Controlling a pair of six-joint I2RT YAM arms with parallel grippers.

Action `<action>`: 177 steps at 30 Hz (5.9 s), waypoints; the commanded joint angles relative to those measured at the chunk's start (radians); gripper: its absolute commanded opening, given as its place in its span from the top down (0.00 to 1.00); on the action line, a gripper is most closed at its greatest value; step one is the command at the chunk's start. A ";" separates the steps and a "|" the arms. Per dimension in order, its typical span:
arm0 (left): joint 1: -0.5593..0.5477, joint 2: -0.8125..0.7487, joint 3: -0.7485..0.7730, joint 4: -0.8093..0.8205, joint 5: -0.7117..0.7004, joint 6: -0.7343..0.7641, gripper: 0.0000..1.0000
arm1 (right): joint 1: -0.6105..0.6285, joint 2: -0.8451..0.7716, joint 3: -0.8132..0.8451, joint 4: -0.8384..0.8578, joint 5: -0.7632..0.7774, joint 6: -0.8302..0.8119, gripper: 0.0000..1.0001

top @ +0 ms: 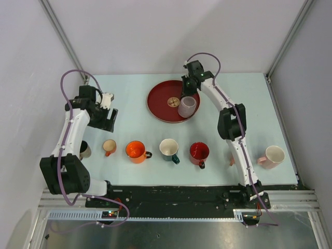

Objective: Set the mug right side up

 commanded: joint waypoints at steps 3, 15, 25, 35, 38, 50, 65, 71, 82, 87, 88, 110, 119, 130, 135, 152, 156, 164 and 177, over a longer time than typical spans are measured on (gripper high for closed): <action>-0.011 -0.002 0.051 0.007 0.012 -0.013 0.12 | -0.009 -0.121 -0.073 0.153 -0.224 0.013 1.00; -0.015 0.023 0.062 0.016 0.065 -0.018 0.12 | 0.009 -0.113 -0.111 0.282 -0.378 0.038 1.00; -0.125 0.208 0.254 0.162 0.463 -0.229 0.14 | 0.028 -0.125 -0.171 0.456 -0.428 0.133 1.00; -0.214 0.391 0.050 0.938 0.674 -0.831 0.14 | 0.024 -0.132 -0.215 0.599 -0.444 0.266 1.00; -0.228 0.478 0.053 1.139 0.689 -0.968 0.14 | 0.023 -0.133 -0.213 0.608 -0.454 0.278 1.00; -0.268 0.707 0.184 1.185 0.666 -1.056 0.18 | 0.017 -0.154 -0.214 0.622 -0.470 0.312 1.00; -0.279 0.769 0.132 1.404 0.761 -1.263 0.20 | 0.005 -0.160 -0.210 0.625 -0.460 0.339 1.00; -0.286 0.791 0.173 1.412 0.773 -1.225 0.19 | -0.017 -0.214 -0.314 0.692 -0.531 0.284 1.00; -0.295 0.842 0.218 1.426 0.820 -1.213 0.16 | -0.026 -0.235 -0.330 0.775 -0.612 0.305 1.00; -0.296 0.875 0.285 1.427 0.836 -1.176 0.14 | -0.029 -0.217 -0.337 0.771 -0.633 0.312 1.00; -0.296 0.886 0.300 1.428 0.840 -1.175 0.14 | -0.030 -0.216 -0.337 0.770 -0.634 0.310 1.00; -0.246 0.790 0.240 1.326 0.751 -1.126 0.16 | -0.010 -0.213 -0.348 0.395 -0.295 0.053 1.00; -0.246 0.786 0.270 1.220 0.721 -1.048 0.17 | 0.041 -0.169 -0.268 0.292 -0.099 -0.018 0.89; -0.246 0.783 0.294 1.162 0.717 -0.996 0.17 | 0.061 -0.118 -0.175 0.213 -0.121 -0.081 0.61; -0.245 0.784 0.309 1.135 0.714 -0.973 0.17 | 0.049 -0.165 -0.162 0.216 -0.221 -0.112 0.44; -0.248 0.794 0.359 1.034 0.690 -0.890 0.17 | -0.180 -0.069 -0.078 0.334 -0.687 0.035 0.01; -0.248 0.807 0.380 0.987 0.682 -0.870 0.17 | -0.175 -0.022 -0.109 0.464 -0.830 0.154 0.04; -0.250 0.815 0.389 0.956 0.671 -0.847 0.17 | -0.141 0.061 -0.096 0.703 -0.927 0.314 0.05; -0.249 0.788 0.410 0.932 0.680 -0.846 0.17 | -0.127 -0.014 -0.200 0.376 -0.966 0.017 0.42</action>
